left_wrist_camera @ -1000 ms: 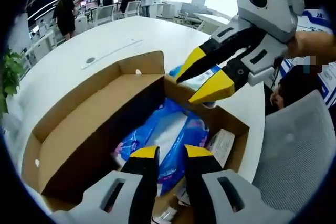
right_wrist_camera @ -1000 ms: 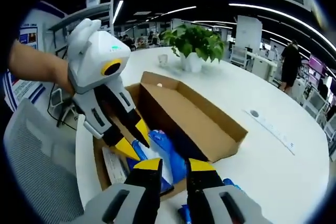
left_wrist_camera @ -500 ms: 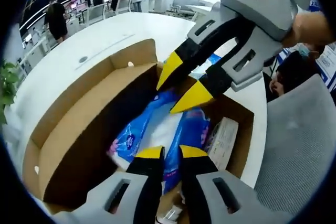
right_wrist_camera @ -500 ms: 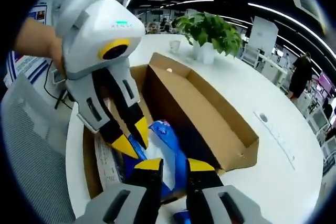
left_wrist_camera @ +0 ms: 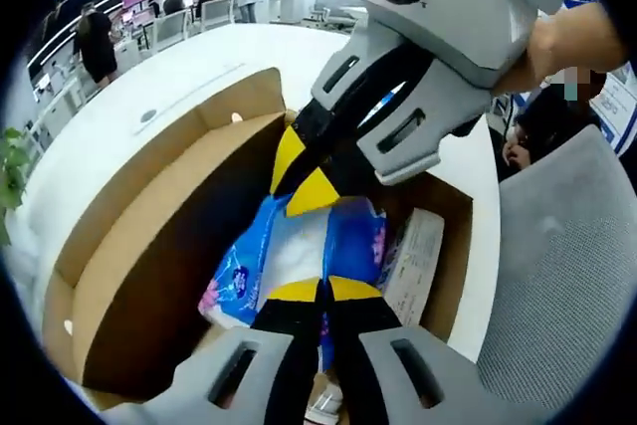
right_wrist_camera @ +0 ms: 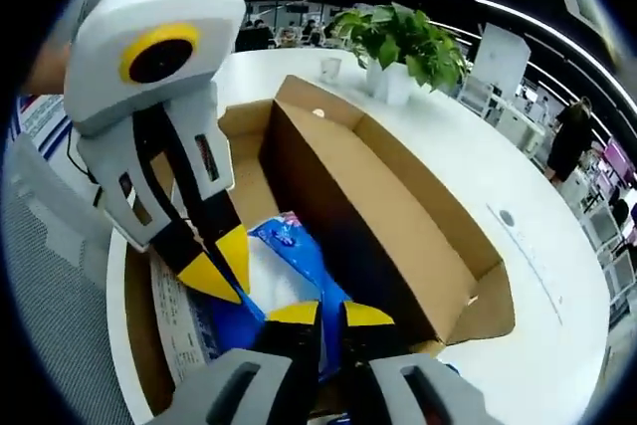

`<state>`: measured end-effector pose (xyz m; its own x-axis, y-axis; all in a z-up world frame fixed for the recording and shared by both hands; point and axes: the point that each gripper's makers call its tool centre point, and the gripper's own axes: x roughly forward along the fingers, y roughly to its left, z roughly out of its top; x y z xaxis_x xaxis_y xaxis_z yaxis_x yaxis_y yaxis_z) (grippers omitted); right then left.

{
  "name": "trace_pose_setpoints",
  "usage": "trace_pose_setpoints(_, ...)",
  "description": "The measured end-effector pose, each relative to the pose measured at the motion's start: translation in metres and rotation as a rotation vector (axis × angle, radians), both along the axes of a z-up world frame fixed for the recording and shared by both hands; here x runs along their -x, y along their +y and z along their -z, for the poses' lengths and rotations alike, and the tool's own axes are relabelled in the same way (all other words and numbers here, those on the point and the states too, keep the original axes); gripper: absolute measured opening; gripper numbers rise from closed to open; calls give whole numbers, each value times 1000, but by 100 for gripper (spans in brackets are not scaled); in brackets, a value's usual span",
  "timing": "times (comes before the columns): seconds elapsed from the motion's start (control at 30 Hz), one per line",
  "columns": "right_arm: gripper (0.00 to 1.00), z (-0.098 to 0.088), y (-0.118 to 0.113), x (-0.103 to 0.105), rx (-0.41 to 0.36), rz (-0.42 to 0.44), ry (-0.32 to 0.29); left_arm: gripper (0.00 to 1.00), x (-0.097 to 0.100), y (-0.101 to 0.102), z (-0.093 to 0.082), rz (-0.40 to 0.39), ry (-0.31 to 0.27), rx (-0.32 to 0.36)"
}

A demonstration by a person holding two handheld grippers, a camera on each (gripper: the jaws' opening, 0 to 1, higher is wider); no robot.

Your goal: Operate the shoe box by opening the lid, removing the specified soft item, and placing it in the target area until the item is outside and the box remains undamaged.

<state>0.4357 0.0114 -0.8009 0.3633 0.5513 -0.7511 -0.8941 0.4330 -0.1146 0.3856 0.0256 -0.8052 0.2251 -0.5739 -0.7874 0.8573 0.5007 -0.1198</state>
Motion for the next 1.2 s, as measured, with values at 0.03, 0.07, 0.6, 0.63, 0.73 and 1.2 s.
trace_pose_setpoints(0.03, 2, 0, 0, 0, -3, 3, 3, 0, -1, 0, -1, 4, -8, -3)
trace_pose_setpoints(0.07, 2, 1, 0, -2, -3, 6, 5, 0, -1, 0, -1, 8, -11, -3)
trace_pose_setpoints(0.6, 0, -6, -3, -12, -1, 21, -34, 0, -5, -2, -22, 32, -69, 8)
trace_pose_setpoints(0.63, 0, -7, -4, -12, -3, 22, -36, 0, -5, -2, -24, 33, -72, 11)
trace_pose_setpoints(0.73, 0, -13, -5, -12, -14, 25, -43, 0, -6, -2, -30, 37, -87, 14)
trace_pose_setpoints(1.2, 0, -42, 1, -9, -58, 10, -61, 0, 0, 4, -57, 64, -108, 3)
